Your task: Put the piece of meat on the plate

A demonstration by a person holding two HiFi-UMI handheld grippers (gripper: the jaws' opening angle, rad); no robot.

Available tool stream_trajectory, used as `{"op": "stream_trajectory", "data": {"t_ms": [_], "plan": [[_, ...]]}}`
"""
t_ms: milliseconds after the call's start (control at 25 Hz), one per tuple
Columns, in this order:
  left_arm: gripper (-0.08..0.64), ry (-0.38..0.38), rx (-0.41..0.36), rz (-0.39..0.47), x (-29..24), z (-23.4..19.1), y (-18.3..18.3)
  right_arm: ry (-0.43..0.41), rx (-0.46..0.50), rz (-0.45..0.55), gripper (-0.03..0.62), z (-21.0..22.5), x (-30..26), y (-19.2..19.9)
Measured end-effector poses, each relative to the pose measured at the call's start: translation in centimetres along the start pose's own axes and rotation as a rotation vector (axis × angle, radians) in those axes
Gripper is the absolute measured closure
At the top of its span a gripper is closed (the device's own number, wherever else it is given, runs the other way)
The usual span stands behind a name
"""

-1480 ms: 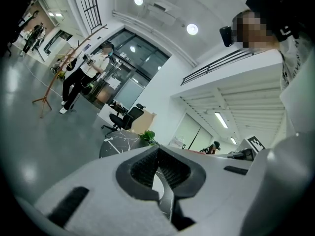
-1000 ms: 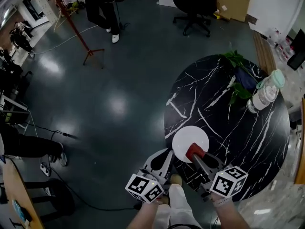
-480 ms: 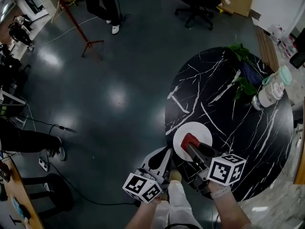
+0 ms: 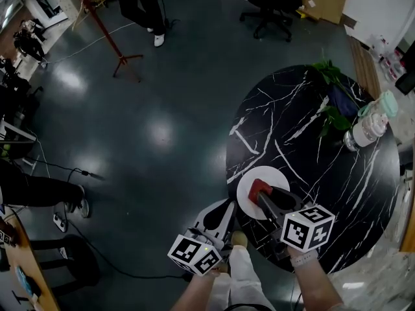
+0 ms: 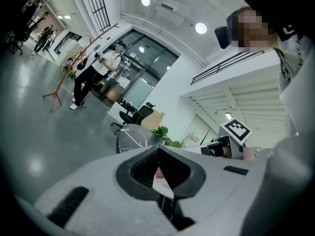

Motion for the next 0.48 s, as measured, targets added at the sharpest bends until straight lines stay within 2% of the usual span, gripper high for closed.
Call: {"op": "stream_trajectory", "data": {"t_ms": [200, 480], "plan": [[0.551, 0.004, 0.001, 0.0, 0.1, 0.3, -0.1, 0.077, 0.136, 0.025, 0.488, -0.4, 0.7, -0.6], [0.551, 0.019, -0.004, 0.005, 0.1, 0.5, -0.1, 0.066, 0.116, 0.067, 0.477, -0.3, 1.4, -0.4]]}}
Point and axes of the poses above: the fingertips, and each gripper's own axes: x backward along the fingers, z to its right, y out of its underside, the point moved 9 cm from there along x, backward along the fingers, and after that the axes turned 2 degrees about -y, right-handed, at the moved point
